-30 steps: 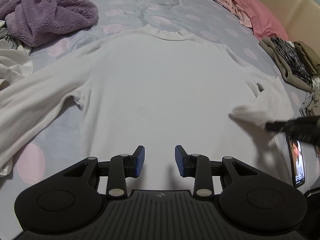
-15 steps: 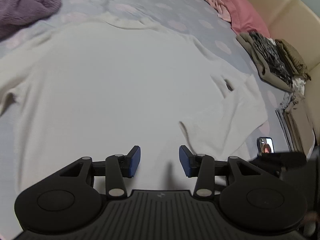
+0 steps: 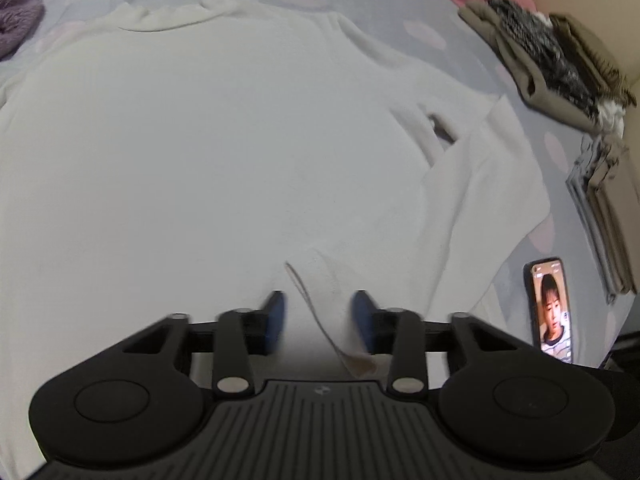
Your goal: Fold clothes
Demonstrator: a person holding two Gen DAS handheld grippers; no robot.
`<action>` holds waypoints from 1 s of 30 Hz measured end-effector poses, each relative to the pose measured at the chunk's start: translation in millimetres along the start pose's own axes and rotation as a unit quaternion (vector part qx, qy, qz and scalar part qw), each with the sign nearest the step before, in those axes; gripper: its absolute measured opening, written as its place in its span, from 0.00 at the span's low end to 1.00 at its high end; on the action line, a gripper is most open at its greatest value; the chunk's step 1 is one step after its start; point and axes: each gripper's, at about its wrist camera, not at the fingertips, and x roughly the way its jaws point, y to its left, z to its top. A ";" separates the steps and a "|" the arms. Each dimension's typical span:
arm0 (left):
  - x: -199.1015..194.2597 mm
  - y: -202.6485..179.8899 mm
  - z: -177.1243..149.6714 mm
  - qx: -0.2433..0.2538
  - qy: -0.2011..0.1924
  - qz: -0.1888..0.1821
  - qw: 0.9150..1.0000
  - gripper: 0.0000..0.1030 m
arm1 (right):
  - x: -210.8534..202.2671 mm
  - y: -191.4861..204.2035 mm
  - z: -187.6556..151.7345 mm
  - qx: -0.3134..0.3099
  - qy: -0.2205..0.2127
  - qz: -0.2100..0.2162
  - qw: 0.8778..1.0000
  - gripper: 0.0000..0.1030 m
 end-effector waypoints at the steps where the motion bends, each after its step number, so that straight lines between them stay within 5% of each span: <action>1: 2.5 -2.5 -0.5 0.005 0.000 0.006 1.000 0.24 | 0.5 -0.2 0.1 -0.003 0.001 0.000 1.000 0.57; 6: 1.6 -5.1 -1.3 0.021 -0.017 0.008 1.000 0.04 | 0.5 -2.2 -0.1 -0.014 0.002 0.006 1.000 0.57; 12: -31.6 -3.6 7.3 0.017 -0.040 -0.019 0.999 0.03 | -4.2 -13.9 4.7 0.003 0.003 0.016 1.000 0.57; 18: -99.2 1.2 31.7 0.018 -0.113 -0.068 0.991 0.01 | -9.0 -38.2 12.2 0.048 -0.007 -0.006 0.999 0.57; 30: -193.5 74.4 76.0 -0.006 -0.204 0.013 0.979 0.01 | -13.2 -105.2 28.5 0.132 -0.039 -0.067 0.988 0.57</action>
